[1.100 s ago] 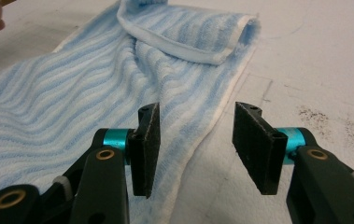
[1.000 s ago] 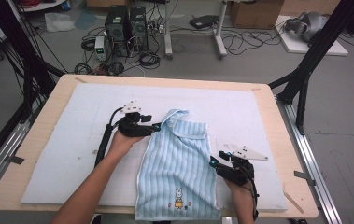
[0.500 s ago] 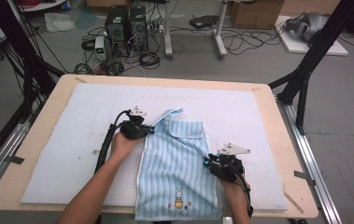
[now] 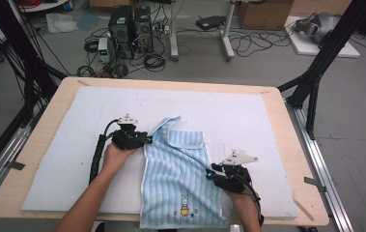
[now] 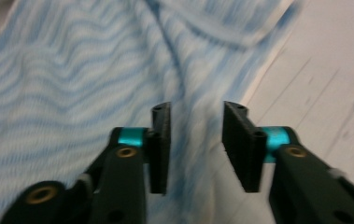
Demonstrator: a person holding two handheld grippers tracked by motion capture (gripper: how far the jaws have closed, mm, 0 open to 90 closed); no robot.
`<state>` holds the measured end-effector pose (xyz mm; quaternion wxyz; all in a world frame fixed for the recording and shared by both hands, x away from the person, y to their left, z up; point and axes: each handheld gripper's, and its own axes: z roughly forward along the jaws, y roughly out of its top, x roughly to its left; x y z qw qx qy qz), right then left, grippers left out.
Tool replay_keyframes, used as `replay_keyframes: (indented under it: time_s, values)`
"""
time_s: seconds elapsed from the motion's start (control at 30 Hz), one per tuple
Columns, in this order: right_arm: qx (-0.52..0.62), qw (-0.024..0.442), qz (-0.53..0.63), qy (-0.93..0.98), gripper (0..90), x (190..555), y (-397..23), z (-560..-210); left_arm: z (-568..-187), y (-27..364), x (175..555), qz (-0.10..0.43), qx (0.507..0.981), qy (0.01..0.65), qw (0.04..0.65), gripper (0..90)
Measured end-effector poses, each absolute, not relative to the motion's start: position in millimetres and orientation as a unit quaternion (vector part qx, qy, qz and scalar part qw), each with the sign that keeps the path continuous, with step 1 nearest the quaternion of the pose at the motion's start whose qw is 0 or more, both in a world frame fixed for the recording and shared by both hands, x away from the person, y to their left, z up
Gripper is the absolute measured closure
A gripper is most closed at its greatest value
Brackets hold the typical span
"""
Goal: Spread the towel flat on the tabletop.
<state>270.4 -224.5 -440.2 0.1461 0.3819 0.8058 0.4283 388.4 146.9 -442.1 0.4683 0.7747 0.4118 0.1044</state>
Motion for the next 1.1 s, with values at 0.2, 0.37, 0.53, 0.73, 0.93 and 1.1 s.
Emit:
replay_keyframes:
  time_s: [0.2,0.37,0.53,0.73,0.93,1.1]
  values:
    - [0.363,0.194,0.464,0.785,51.2,294,-222,-416,-436,157,381,0.124,0.739,0.403,0.525,35.9]
    - [0.329,0.214,0.428,0.814,62.8,323,-212,-411,-430,159,373,0.122,0.733,0.389,0.544,28.0]
    - [0.298,0.199,0.415,0.836,59.9,346,-203,-421,-424,161,370,0.136,0.720,0.386,0.561,22.2]
    - [0.271,0.186,0.402,0.855,57.7,358,-195,-430,-426,161,370,0.136,0.728,0.383,0.553,22.1]
    - [0.237,0.174,0.375,0.879,57.9,369,-182,-435,-425,162,370,0.145,0.729,0.385,0.547,24.8]
    - [0.234,0.138,0.364,0.891,76.7,378,-179,-442,-426,162,371,0.146,0.730,0.383,0.547,26.4]
